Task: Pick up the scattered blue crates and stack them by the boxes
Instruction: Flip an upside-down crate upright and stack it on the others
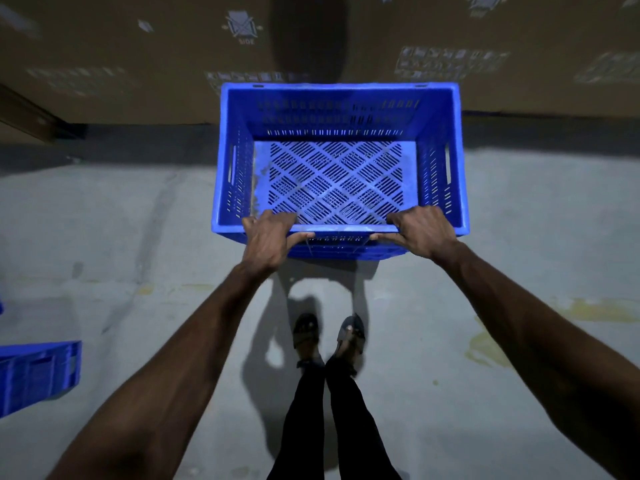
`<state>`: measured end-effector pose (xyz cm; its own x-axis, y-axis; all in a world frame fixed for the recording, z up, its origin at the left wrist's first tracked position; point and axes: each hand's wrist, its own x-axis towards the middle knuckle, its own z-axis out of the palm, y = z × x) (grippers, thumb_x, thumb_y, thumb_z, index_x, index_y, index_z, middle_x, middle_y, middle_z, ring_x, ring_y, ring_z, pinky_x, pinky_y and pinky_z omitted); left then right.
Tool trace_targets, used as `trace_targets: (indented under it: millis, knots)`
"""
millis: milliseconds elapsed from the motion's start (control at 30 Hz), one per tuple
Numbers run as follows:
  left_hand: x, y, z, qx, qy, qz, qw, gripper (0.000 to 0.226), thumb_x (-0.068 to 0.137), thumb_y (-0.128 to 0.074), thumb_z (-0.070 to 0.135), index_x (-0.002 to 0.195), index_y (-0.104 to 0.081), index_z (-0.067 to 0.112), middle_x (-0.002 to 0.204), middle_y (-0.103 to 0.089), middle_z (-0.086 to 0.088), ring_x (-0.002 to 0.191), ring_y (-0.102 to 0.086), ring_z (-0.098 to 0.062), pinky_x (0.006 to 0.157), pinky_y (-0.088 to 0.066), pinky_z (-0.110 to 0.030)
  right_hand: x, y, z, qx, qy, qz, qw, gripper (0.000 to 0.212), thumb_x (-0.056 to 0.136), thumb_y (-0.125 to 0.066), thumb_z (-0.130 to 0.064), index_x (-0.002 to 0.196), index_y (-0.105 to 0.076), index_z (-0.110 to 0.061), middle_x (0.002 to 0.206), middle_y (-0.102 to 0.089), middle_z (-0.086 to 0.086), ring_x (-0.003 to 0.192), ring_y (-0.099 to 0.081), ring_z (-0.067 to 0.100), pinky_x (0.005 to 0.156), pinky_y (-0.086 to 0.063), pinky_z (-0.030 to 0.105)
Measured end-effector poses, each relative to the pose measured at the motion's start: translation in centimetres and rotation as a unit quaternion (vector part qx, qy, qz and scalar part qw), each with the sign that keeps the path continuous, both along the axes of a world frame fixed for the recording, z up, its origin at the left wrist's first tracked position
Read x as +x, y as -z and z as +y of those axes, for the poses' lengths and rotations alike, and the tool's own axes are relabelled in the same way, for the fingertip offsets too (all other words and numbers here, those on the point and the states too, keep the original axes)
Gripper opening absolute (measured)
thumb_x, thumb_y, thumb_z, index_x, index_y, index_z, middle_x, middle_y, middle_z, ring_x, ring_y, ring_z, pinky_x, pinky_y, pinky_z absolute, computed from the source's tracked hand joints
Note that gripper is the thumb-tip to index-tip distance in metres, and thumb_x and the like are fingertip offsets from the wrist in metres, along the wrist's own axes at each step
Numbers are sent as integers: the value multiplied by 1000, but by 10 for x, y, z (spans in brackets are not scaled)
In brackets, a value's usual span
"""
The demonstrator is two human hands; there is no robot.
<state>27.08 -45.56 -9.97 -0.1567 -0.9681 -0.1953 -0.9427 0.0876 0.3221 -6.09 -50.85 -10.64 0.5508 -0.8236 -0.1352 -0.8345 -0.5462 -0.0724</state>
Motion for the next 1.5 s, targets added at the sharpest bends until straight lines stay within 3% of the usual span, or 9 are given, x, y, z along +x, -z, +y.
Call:
trace_targets:
  millis: [100,433,567,800,1000,1167,1267,1367,1500]
  knots:
    - [4,0,-7,9,23,-7,1000,56,88,-36,78,86,-54,26,88,-62,6,90,-49,-21,73,-13,-36,1,-2,3,13,10,12,1000,79,80,-14,-93,72,-49,-22,61,-59,5,58,-61,34,57,-51,36]
    - [20,4,-9,1,41,-4,999,48,91,-37,78,90,-50,32,91,-61,7,94,-51,-23,70,-12,-36,15,-8,15,16,37,38,998,71,84,-33,-88,87,-62,-24,68,-65,6,66,-66,33,58,-40,34]
    - [21,4,-7,-17,43,-12,999,61,90,-29,81,92,-56,27,88,-60,5,93,-52,-24,72,-15,-37,17,-8,15,22,35,24,999,68,82,-29,-91,77,-47,-26,66,-63,4,62,-64,33,58,-47,35]
    - [12,6,5,-35,27,-27,999,65,90,-30,80,97,-63,25,89,-62,4,91,-53,-25,72,-12,-35,8,-4,11,25,25,31,999,84,78,-12,-97,79,-53,-23,69,-63,2,63,-62,31,60,-51,37]
    - [18,7,1,-3,32,-28,999,64,89,-26,83,99,-62,31,92,-61,6,96,-52,-22,74,-16,-37,12,-8,16,45,58,36,997,73,80,-20,-94,86,-52,-28,74,-64,3,70,-64,32,67,-54,40]
    - [18,-9,-1,88,45,-20,995,67,90,-28,83,132,-52,37,137,-51,4,127,-43,-29,90,-26,-46,20,-22,30,107,124,44,985,73,84,-35,-86,116,-56,-25,101,-71,9,94,-67,36,76,-50,44]
    - [10,-37,20,41,-7,10,999,54,99,-42,67,144,-42,36,154,-37,2,140,-31,-24,103,-27,-56,24,-41,40,150,172,-9,973,79,87,-43,-81,141,-45,-24,134,-61,8,119,-59,34,94,-47,52]
    - [-1,-70,65,-44,-107,98,988,36,103,-49,52,129,-56,29,134,-56,3,124,-48,-23,95,-38,-49,29,-71,71,108,213,-93,967,70,91,-52,-68,144,-43,-23,141,-57,7,124,-56,33,95,-49,52]
    - [-8,-82,133,122,-243,268,924,18,98,-61,45,96,-69,28,98,-72,4,97,-68,-24,92,-53,-42,41,-103,124,172,180,-121,961,56,94,-55,-57,137,-51,-21,136,-60,7,123,-57,30,94,-50,47]
